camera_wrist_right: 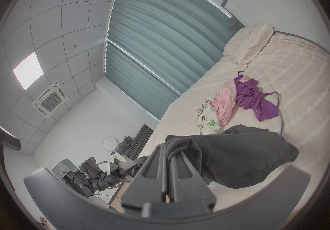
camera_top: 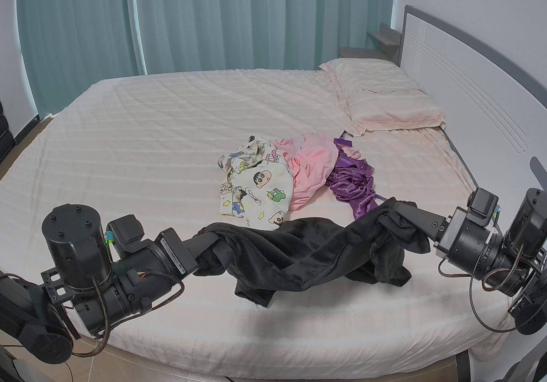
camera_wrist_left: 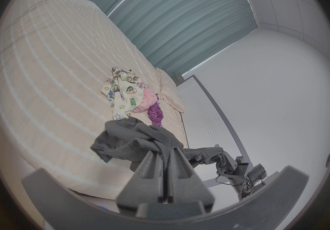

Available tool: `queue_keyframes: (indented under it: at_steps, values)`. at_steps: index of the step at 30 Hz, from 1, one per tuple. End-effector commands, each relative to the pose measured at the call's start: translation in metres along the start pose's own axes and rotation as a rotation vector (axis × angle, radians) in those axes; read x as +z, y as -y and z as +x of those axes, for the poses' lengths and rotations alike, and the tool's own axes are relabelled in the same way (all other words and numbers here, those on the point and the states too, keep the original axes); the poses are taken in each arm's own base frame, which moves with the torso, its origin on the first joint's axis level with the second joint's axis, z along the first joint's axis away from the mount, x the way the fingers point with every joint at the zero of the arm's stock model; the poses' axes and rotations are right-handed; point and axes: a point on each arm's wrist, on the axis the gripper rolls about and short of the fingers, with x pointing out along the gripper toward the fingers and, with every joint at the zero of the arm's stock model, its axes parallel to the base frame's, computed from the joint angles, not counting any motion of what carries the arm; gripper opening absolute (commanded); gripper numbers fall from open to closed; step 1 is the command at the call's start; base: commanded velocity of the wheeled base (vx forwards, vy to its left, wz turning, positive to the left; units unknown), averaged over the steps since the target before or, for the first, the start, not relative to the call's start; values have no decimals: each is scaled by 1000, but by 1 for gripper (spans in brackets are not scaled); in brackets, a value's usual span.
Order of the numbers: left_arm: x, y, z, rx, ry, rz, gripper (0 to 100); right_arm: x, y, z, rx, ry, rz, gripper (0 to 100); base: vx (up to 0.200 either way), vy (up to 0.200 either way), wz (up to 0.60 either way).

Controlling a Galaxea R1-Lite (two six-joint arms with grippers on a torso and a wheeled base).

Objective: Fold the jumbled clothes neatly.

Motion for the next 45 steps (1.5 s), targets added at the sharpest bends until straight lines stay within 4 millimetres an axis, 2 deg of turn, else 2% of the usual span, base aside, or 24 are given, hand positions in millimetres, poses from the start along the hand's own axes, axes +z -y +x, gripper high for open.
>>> queue_keyframes:
  at_steps: [1,18,45]
  values:
    - [2,2,-3,-11,10,0,0,1,-1,0,6,4,-4,0,0,200,0]
    - [6,5,-7,-24,34,1,0,6,-9,-6,34,33,-13,0,0,200,0]
    - [8,6,-9,-28,47,3,0,6,-9,-6,35,34,-14,0,0,200,0]
